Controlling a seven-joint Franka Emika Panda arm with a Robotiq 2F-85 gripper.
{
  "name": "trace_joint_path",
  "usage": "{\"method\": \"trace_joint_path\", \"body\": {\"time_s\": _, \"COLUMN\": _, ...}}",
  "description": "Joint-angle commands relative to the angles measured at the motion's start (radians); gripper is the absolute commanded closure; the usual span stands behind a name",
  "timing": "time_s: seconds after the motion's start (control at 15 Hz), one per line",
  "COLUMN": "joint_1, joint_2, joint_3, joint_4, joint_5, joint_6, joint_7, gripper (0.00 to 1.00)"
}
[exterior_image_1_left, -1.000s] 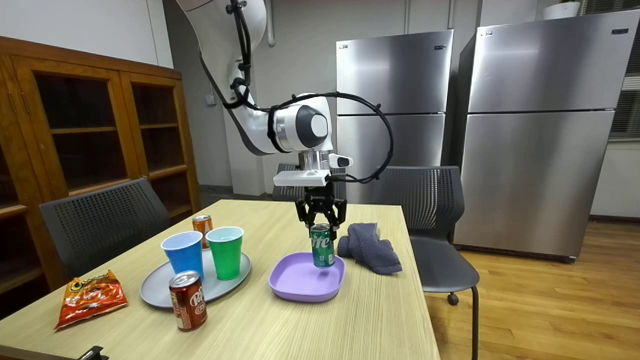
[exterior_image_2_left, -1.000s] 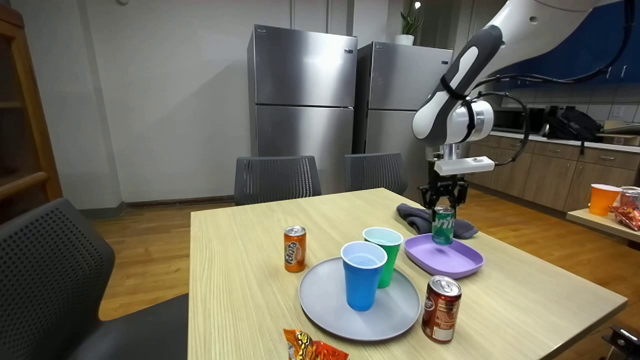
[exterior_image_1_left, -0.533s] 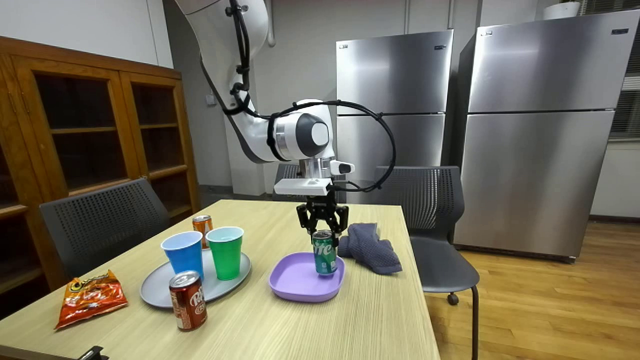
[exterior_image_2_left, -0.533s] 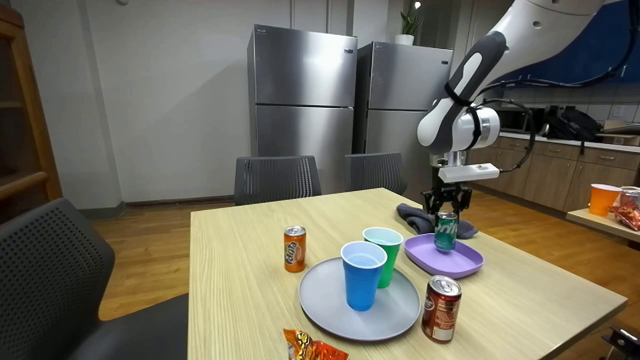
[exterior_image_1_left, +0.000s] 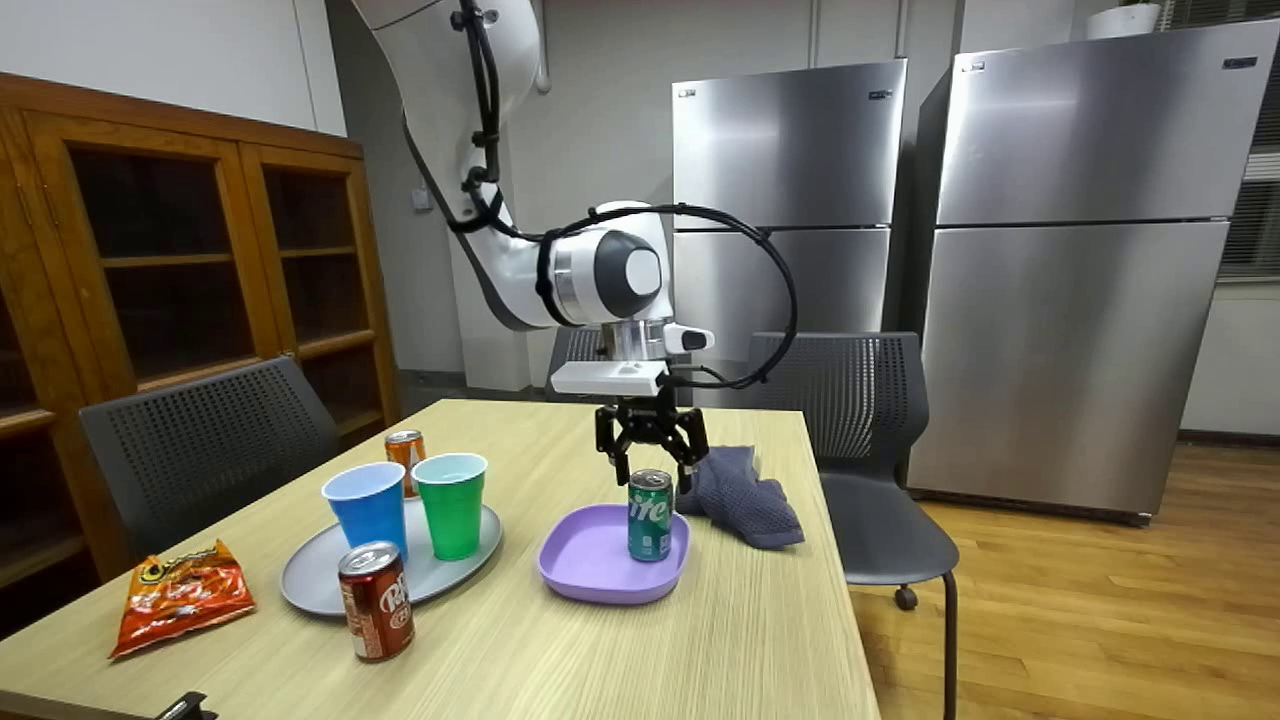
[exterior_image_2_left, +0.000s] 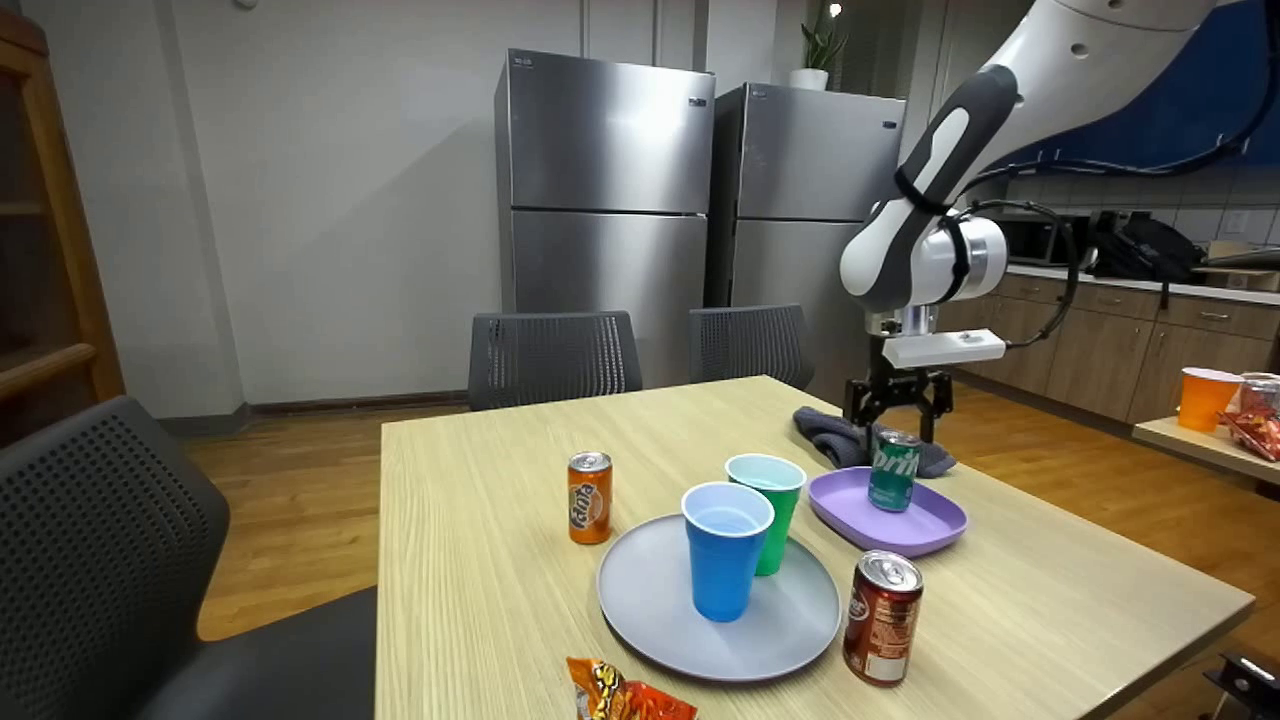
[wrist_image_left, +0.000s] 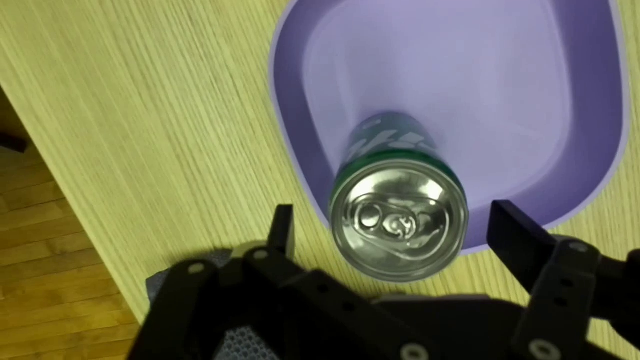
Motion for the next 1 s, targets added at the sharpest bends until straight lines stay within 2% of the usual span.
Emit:
{"method": "trace_joint_path", "body": {"time_s": 0.0, "joint_1": -0.008, "joint_2": -0.068, "joint_3": -0.002, "joint_4": -0.046, "joint_5": -0.008, "joint_6": -0.015, "joint_7": -0.010, "gripper": 0.00}}
{"method": "trace_joint_path", "body": {"time_s": 0.4, "joint_1": 0.004, "joint_2": -0.198, "joint_3": -0.011, "joint_4": -0.105, "joint_5": -0.038, "joint_6": -0.046, "joint_7": -0.029, "gripper": 0.00}}
{"method": "trace_joint_path", "body": {"time_s": 0.93, "joint_1": 0.007, "joint_2": -0.374, "joint_3": 0.052, "joint_4": -0.226, "joint_5": -0.043, "joint_6": -0.043, "joint_7": -0.170, "gripper": 0.00}}
